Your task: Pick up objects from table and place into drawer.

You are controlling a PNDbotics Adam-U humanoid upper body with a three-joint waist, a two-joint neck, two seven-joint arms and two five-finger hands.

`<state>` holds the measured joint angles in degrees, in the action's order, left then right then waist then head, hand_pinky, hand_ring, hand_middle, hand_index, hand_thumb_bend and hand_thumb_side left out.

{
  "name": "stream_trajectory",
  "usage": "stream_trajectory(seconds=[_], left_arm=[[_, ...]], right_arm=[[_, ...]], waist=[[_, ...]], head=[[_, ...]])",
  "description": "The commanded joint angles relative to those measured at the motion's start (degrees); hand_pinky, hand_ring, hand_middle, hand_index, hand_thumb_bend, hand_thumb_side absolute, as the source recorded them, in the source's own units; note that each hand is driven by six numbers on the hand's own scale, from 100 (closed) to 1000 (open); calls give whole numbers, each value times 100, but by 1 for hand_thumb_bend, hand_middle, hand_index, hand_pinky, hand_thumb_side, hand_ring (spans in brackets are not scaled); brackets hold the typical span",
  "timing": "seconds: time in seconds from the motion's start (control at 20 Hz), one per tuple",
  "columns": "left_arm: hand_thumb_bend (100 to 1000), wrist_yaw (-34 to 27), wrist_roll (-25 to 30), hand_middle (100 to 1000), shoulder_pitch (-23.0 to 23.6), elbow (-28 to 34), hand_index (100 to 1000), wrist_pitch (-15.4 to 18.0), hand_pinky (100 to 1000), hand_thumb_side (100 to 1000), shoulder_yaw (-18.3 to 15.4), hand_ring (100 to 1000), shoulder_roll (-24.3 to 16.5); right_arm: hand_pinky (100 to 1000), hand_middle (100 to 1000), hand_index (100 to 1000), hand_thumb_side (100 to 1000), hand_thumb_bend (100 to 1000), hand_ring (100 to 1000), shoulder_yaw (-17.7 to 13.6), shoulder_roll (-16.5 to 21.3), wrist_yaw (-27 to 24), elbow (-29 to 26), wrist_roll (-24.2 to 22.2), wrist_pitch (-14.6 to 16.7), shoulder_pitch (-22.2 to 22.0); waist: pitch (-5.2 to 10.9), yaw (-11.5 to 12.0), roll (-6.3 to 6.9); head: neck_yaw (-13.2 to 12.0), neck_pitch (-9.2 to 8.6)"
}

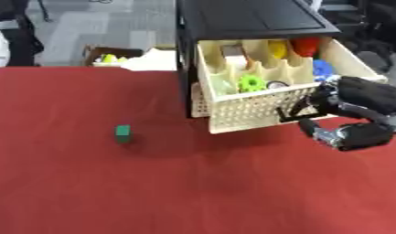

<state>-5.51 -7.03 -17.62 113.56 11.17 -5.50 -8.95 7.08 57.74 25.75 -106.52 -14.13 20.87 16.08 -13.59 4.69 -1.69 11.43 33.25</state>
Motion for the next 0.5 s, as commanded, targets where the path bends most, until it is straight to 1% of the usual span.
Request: stream_trajectory(seconds=[0.05,0.1,0.15,0.25,0.3,0.35,0.4,0.45,0.5], left_arm=[[100,6,-9,713,-39,103,748,-16,581,952,-47,621,-35],[100,4,-11,714,-43,103,748,-16,581,952,-46,621,-35],[100,2,-10,714,-46,103,748,-17,581,953,-43,621,-32],[100,-2,-1,714,-51,103,748,-21,580,953,-34,621,-24],[100,-4,3,714,-54,103,748,-21,580,952,-30,621,-22],[100,-7,7,714,-57,103,748,-20,580,952,-27,621,-20],[100,-10,10,714,-60,103,748,-19,580,952,-24,622,-20],[100,-12,13,715,-60,103,748,-19,580,953,-22,622,-20],[100,-13,16,715,-58,103,748,-20,580,953,-21,622,-21]], right_arm=[[100,100,548,1000,100,100,-70,87,-79,-143,-94,-14,11],[100,100,577,1000,100,100,-61,78,-87,-149,-128,-10,3],[100,100,629,1000,100,100,-44,68,-109,-159,-173,5,0],[100,100,679,1000,100,100,-2,59,-207,-212,-306,78,12],[100,102,697,1000,100,148,9,69,-261,-245,-377,122,29],[100,213,725,1000,100,238,12,89,-316,-275,-436,167,54],[100,277,739,1000,100,286,6,112,-362,-293,-470,201,79],[100,325,747,1000,100,311,-8,139,-396,-302,-480,229,105],[100,351,758,1000,100,326,-23,170,-419,-303,-474,257,126]], waist=[[96,-4,-5],[95,-2,-7],[92,4,-8],[86,22,-6],[84,33,-6],[84,44,-6],[84,52,-8],[86,60,-12],[87,66,-16]], head=[[-22,36],[-18,30],[-14,22],[-7,12],[-1,11],[11,12],[21,14],[28,17],[31,22]])
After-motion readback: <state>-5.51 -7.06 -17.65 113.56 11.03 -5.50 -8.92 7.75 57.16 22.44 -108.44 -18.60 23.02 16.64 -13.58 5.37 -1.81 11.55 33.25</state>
